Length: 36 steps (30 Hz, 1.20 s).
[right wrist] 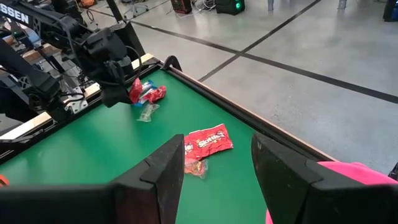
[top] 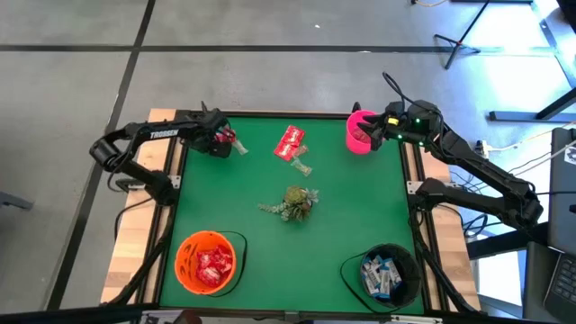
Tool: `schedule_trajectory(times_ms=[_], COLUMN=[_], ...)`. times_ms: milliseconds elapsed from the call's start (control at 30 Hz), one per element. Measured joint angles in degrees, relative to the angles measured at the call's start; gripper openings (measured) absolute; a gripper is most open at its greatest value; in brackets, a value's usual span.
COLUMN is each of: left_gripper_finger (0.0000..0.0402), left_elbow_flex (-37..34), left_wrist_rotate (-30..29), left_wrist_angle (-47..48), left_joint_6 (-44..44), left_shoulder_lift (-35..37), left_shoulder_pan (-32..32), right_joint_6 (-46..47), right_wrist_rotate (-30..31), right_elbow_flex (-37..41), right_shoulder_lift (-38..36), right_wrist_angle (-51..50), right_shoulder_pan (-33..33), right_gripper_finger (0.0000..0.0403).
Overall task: Sort candy
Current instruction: Put the red candy into the orange bucket
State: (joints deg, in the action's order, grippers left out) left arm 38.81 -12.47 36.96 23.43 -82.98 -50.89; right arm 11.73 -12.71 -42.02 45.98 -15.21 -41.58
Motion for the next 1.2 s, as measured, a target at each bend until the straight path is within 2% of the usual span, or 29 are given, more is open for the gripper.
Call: schedule_trajectory(times_ms=[100,233,300,467,600,700,900,1067,1200], left_gripper_finger=[0.0109,0.003,0.0009,0.0001,0.0,0.0,0.0,0.0,0.0014], left_elbow_flex=[0.0,0.0,0.0,0.0,0.0,0.0,0.0,0.0,0.0], left_wrist_rotate=[0.0,0.0,0.0,-1.5,-4.3,-6.3,-6.4,-4.5,-3.3], left_wrist_angle=[-0.2,-0.2,-0.2,-0.2,-0.4,-0.5,0.4,0.9,-0.4], left_joint_6=[0.0,-1.2,-1.8,-2.7,-2.7,-2.3,0.9,2.9,-0.2], left_shoulder_lift=[-0.3,-0.3,-0.3,-0.3,1.6,4.9,13.8,16.7,15.3], left_shoulder_pan=[0.0,0.0,0.0,1.5,5.3,8.8,14.5,14.4,12.6], right_joint_6=[0.0,0.0,0.0,0.0,0.0,0.0,0.0,0.1,0.8], right_wrist_rotate=[0.0,0.0,0.0,-0.7,-1.4,-1.4,-1.4,-1.4,-1.4], right_elbow_flex=[0.0,0.0,0.0,0.0,0.0,0.0,0.0,0.0,0.2], right_shoulder_lift=[0.0,0.0,0.0,0.0,0.0,0.0,0.0,0.0,0.0], right_wrist_angle=[-0.3,-0.9,-1.3,-1.7,-1.7,-1.7,-1.7,-1.3,-0.8], right_shoulder_pan=[0.0,0.0,0.0,0.0,0.0,0.0,0.0,0.0,0.0], right_gripper_finger=[0.0184,0.0184,0.0184,0.0184,0.0184,0.0184,0.0184,0.0184,0.0184])
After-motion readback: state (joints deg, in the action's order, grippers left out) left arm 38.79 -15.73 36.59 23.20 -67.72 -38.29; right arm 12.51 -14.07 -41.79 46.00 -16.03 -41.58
